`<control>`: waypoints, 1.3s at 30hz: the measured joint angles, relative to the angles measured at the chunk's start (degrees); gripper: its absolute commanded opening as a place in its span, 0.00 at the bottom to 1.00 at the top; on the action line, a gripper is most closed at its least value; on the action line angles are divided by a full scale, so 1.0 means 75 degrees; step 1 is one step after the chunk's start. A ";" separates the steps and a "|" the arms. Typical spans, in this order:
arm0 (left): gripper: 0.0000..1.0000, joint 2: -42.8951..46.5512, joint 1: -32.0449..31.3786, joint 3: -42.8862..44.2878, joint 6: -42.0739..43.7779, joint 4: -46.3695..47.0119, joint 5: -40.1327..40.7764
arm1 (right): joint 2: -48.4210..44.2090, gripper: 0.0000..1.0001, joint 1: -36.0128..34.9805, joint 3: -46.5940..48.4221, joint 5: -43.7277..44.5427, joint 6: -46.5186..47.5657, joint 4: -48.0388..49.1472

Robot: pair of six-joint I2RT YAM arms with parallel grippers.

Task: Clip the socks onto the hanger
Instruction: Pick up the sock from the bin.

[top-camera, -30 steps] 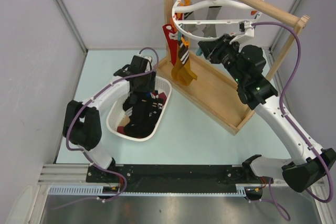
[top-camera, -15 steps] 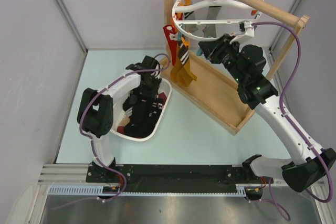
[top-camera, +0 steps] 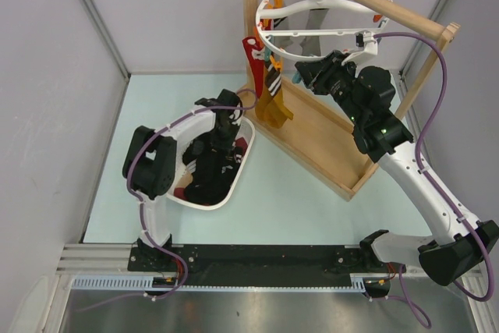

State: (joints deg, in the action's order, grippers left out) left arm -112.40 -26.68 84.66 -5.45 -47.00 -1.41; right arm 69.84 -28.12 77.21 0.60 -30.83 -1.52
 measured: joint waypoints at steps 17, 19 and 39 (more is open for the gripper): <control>0.00 0.2547 -0.0009 -0.0423 -0.0096 0.0866 0.0921 | -0.0003 0.00 0.0067 -0.0009 -0.0085 -0.0003 -0.0006; 0.00 0.3153 0.0003 -0.0682 -0.0099 0.1224 0.1064 | -0.0012 0.00 0.0070 -0.0017 -0.0090 -0.0003 -0.0006; 0.00 0.6624 -0.0950 -0.4395 0.0117 0.7621 -0.0172 | -0.0041 0.00 0.0149 -0.0067 -0.0379 -0.0090 0.0131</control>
State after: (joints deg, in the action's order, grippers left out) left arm -62.72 -33.80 51.70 -4.58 10.15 -2.70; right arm 69.54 -27.00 76.71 -2.24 -31.51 -0.54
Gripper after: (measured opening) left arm 0.011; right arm 0.294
